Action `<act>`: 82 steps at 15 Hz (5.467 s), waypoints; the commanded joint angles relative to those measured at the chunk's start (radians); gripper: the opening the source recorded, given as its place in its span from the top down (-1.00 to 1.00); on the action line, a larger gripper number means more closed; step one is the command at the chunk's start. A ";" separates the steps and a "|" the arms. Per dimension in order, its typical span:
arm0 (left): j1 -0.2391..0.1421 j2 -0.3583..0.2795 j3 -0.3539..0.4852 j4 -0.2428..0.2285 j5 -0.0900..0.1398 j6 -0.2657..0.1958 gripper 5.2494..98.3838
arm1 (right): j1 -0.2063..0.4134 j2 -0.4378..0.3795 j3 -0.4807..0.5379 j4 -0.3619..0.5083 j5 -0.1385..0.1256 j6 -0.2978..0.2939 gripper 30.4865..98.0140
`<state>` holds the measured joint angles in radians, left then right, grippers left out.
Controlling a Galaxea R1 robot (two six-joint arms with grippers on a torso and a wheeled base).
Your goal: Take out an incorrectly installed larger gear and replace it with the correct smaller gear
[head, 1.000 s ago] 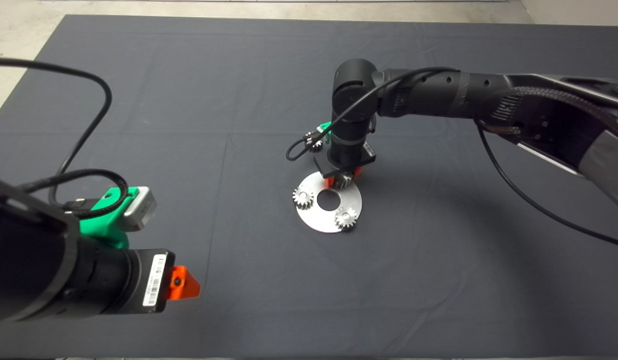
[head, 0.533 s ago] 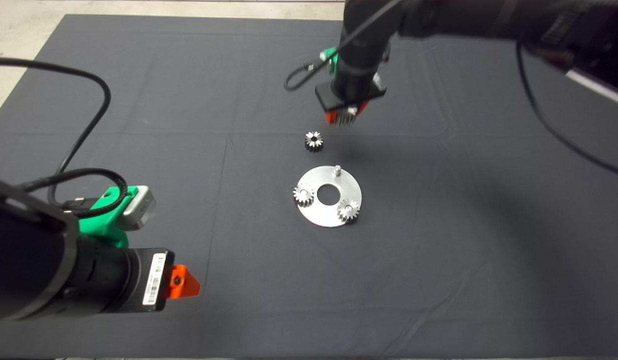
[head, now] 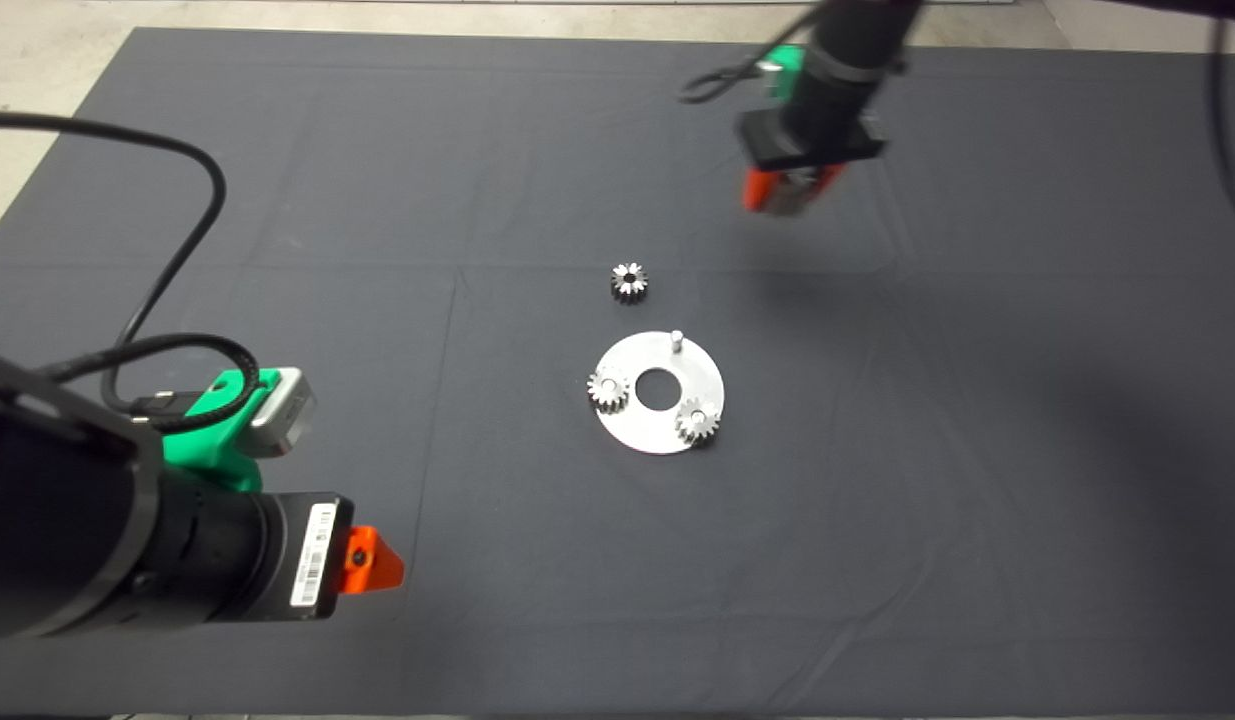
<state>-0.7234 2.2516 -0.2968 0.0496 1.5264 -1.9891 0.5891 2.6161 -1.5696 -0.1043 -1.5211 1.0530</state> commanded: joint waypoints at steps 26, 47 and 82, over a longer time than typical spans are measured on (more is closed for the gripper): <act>-0.011 0.006 0.003 0.038 0.063 0.000 -0.80 | -0.178 -0.186 0.298 -0.147 -0.073 0.010 0.04; 0.032 0.006 -0.002 0.055 0.063 -0.002 -0.80 | 0.017 0.384 -0.289 0.102 0.000 -0.116 -0.73; 0.085 0.006 -0.002 0.107 0.061 -0.002 -0.80 | -0.172 0.388 -0.080 -0.403 0.151 -0.062 -0.73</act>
<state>-0.6345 2.2600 -0.2987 0.1466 1.5260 -1.9891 0.3843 3.0009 -1.6523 -0.4457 -1.3755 0.9851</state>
